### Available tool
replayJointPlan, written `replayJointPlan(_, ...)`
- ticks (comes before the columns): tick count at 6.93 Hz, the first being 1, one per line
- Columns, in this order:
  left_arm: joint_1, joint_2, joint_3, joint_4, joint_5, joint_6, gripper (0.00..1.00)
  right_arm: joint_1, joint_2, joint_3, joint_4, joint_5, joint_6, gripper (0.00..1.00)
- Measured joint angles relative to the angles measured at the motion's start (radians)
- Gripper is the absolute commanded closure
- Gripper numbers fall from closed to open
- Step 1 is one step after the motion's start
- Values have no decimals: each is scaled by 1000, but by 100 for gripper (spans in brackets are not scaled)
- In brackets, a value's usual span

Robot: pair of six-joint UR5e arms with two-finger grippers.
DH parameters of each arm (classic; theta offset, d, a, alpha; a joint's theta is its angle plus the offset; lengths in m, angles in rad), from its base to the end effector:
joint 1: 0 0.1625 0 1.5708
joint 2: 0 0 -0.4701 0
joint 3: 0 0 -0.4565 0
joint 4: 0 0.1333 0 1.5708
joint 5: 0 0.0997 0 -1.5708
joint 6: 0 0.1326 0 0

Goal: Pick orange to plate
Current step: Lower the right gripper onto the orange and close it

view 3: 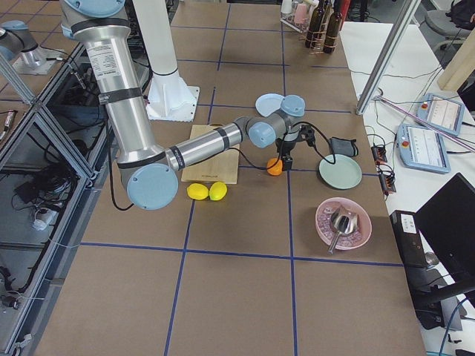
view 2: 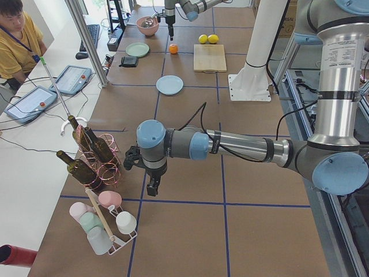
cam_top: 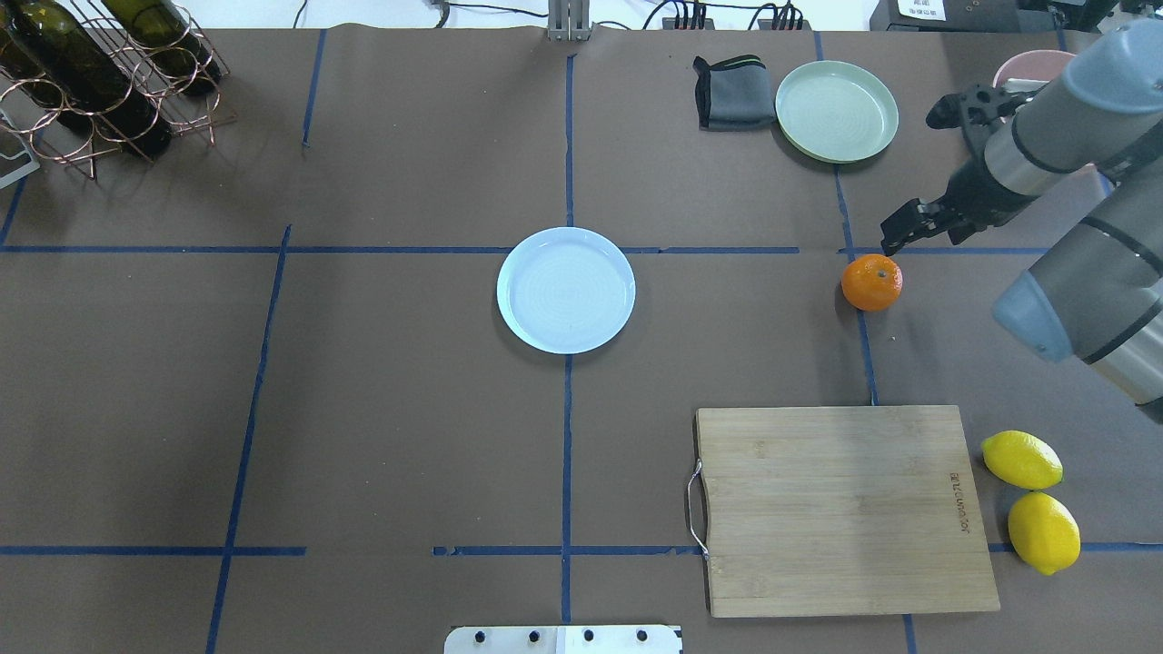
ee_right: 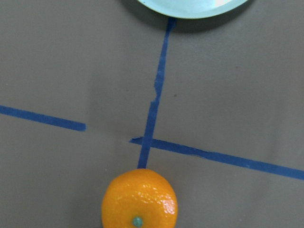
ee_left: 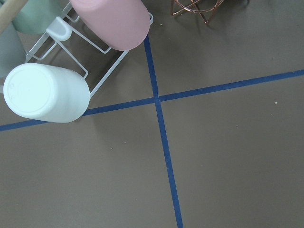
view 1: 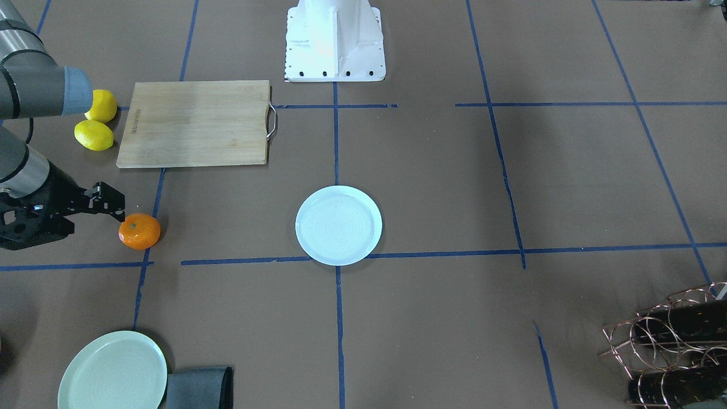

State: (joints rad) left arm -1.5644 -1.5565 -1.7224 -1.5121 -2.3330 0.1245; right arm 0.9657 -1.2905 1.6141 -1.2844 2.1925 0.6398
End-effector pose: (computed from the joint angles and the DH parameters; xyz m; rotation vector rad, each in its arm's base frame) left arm -0.0382 -0.5527 0.6579 0.1197 0.7568 0.1544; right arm -0.3557 -0.6128 0.5003 0.1282 -0.8327 -0.1569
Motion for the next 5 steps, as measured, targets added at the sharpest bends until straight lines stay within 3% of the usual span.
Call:
replayJointPlan(2, 0, -1, -1, 2, 1, 0, 0, -50, 19, -38, 71, -65, 64, 0)
replayJointPlan(5, 0, -2, 1, 3, 0, 0, 0, -105, 9, -51, 80, -134, 73, 3)
